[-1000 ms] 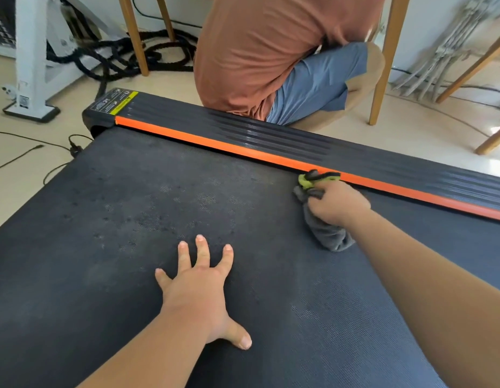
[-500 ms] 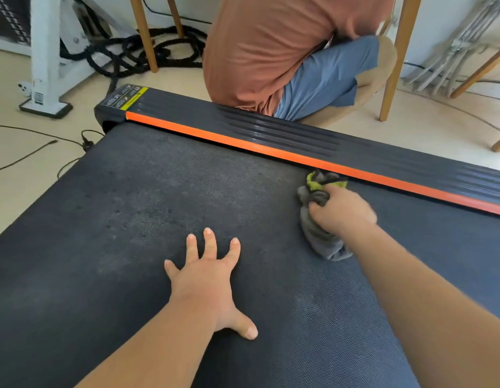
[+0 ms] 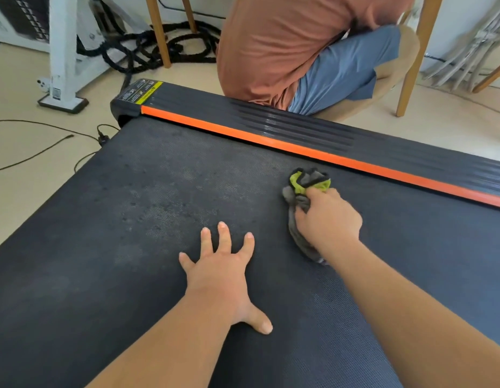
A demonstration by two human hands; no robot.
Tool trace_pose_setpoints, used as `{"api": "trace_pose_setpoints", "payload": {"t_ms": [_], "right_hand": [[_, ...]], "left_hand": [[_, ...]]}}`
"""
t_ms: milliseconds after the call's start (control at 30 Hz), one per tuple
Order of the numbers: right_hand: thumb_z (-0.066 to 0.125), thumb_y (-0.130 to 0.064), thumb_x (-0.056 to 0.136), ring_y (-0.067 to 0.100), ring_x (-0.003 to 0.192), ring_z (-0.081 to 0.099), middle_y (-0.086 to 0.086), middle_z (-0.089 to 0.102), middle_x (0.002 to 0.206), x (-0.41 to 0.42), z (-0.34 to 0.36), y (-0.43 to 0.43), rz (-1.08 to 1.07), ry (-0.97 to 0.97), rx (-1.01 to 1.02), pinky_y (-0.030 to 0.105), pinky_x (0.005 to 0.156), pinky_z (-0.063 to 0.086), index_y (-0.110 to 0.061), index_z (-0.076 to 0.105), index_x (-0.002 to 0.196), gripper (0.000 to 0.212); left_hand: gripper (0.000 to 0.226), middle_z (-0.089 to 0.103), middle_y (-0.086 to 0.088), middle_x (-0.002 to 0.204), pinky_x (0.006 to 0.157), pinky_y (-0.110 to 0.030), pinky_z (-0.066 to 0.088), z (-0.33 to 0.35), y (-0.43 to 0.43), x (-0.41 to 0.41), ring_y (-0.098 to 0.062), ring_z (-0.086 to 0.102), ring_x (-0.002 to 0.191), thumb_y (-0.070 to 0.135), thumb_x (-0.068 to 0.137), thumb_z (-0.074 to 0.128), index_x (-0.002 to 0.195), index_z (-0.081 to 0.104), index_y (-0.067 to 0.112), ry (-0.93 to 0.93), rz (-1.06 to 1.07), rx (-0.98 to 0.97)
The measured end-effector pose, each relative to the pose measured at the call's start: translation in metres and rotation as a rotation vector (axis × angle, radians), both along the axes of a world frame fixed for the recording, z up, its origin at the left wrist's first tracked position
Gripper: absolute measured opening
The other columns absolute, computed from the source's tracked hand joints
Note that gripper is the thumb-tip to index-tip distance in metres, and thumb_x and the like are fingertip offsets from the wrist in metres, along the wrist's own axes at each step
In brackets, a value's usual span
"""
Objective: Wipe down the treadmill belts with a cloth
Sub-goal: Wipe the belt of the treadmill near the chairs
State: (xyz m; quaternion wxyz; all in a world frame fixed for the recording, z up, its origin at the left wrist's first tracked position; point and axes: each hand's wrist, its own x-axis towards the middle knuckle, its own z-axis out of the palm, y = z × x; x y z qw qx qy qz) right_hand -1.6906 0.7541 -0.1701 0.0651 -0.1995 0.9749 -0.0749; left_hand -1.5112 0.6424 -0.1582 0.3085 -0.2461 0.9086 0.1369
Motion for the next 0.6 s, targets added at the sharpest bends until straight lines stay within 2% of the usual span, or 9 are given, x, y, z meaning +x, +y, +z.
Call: {"api": "trace_pose_setpoints", "payload": {"t_ms": [67, 133, 200, 267, 333, 400, 467, 533, 600], "right_hand": [[0.050, -0.053, 0.093, 0.029, 0.094, 0.061, -0.003, 0.055, 0.104, 0.043, -0.005, 0.003, 0.163, 0.022, -0.070, 0.033, 0.065, 0.040, -0.029, 0.059, 0.100, 0.026], [0.048, -0.061, 0.090, 0.021, 0.093, 0.061, -0.010, 0.049, 0.098, 0.079, -0.004, 0.017, 0.403, -0.003, -0.098, 0.031, 0.064, 0.043, -0.033, 0.060, 0.103, 0.033], [0.043, -0.068, 0.088, 0.018, 0.095, 0.062, -0.012, 0.047, 0.099, 0.071, 0.003, 0.034, 0.488, -0.061, -0.052, 0.033, 0.069, 0.051, -0.037, 0.058, 0.109, 0.040], [0.046, -0.068, 0.090, 0.021, 0.101, 0.064, -0.010, 0.050, 0.106, 0.037, 0.007, 0.037, 0.411, -0.038, 0.056, 0.035, 0.074, 0.052, -0.039, 0.056, 0.115, 0.039], [0.046, -0.064, 0.095, 0.029, 0.103, 0.063, -0.003, 0.052, 0.113, -0.001, 0.009, 0.034, 0.213, -0.001, 0.114, 0.036, 0.072, 0.047, -0.039, 0.056, 0.120, 0.037], [0.046, -0.059, 0.098, 0.035, 0.101, 0.061, 0.004, 0.053, 0.116, -0.022, 0.005, 0.029, -0.005, 0.013, 0.043, 0.037, 0.070, 0.044, -0.035, 0.057, 0.122, 0.036], [0.046, -0.054, 0.099, 0.037, 0.099, 0.059, 0.007, 0.052, 0.115, -0.009, -0.002, 0.019, -0.110, 0.065, 0.002, 0.038, 0.070, 0.042, -0.029, 0.058, 0.118, 0.034], [0.048, -0.053, 0.097, 0.036, 0.098, 0.059, 0.007, 0.054, 0.114, 0.030, -0.008, 0.009, -0.062, 0.100, -0.029, 0.037, 0.069, 0.043, -0.028, 0.058, 0.112, 0.031], [0.049, -0.056, 0.094, 0.030, 0.095, 0.061, 0.000, 0.054, 0.107, 0.077, -0.009, 0.007, 0.164, 0.122, -0.079, 0.035, 0.065, 0.044, -0.029, 0.058, 0.105, 0.031]], "left_hand": [[0.159, -0.039, -0.005, 0.163, 0.118, -0.076, 0.007, 0.000, 0.001, -0.001, -0.040, -0.032, 0.151, 0.079, 0.044, 0.086, 0.158, -0.020, 0.045, -0.001, -0.005, -0.001], [0.154, -0.039, -0.004, 0.163, 0.118, -0.076, 0.006, 0.000, 0.000, 0.000, -0.039, -0.033, 0.150, 0.078, 0.044, 0.086, 0.160, -0.009, 0.045, 0.010, -0.001, 0.003], [0.152, -0.039, -0.005, 0.163, 0.118, -0.076, 0.006, 0.001, 0.000, 0.000, -0.039, -0.032, 0.151, 0.078, 0.044, 0.087, 0.160, -0.005, 0.045, 0.018, 0.000, 0.009], [0.158, -0.038, -0.006, 0.163, 0.118, -0.077, 0.006, 0.000, 0.000, 0.001, -0.040, -0.032, 0.151, 0.078, 0.044, 0.087, 0.159, -0.017, 0.044, 0.011, -0.004, 0.003], [0.161, -0.038, -0.006, 0.163, 0.117, -0.077, 0.006, 0.000, 0.001, 0.001, -0.040, -0.032, 0.151, 0.078, 0.044, 0.086, 0.157, -0.023, 0.045, 0.006, -0.006, -0.002], [0.161, -0.039, -0.006, 0.163, 0.117, -0.077, 0.006, 0.000, 0.000, 0.000, -0.040, -0.032, 0.151, 0.079, 0.043, 0.086, 0.156, -0.023, 0.045, 0.012, 0.001, 0.000], [0.161, -0.039, -0.006, 0.163, 0.117, -0.077, 0.005, 0.000, 0.000, 0.000, -0.040, -0.032, 0.151, 0.079, 0.043, 0.087, 0.156, -0.023, 0.045, 0.011, 0.001, 0.003], [0.160, -0.038, -0.006, 0.163, 0.117, -0.077, 0.005, 0.001, 0.001, 0.000, -0.040, -0.031, 0.151, 0.079, 0.043, 0.087, 0.157, -0.021, 0.045, 0.009, -0.002, 0.002], [0.156, -0.037, -0.006, 0.164, 0.117, -0.077, 0.005, 0.001, 0.001, 0.001, -0.039, -0.031, 0.151, 0.078, 0.043, 0.087, 0.160, -0.010, 0.045, 0.017, 0.000, 0.002]]}}
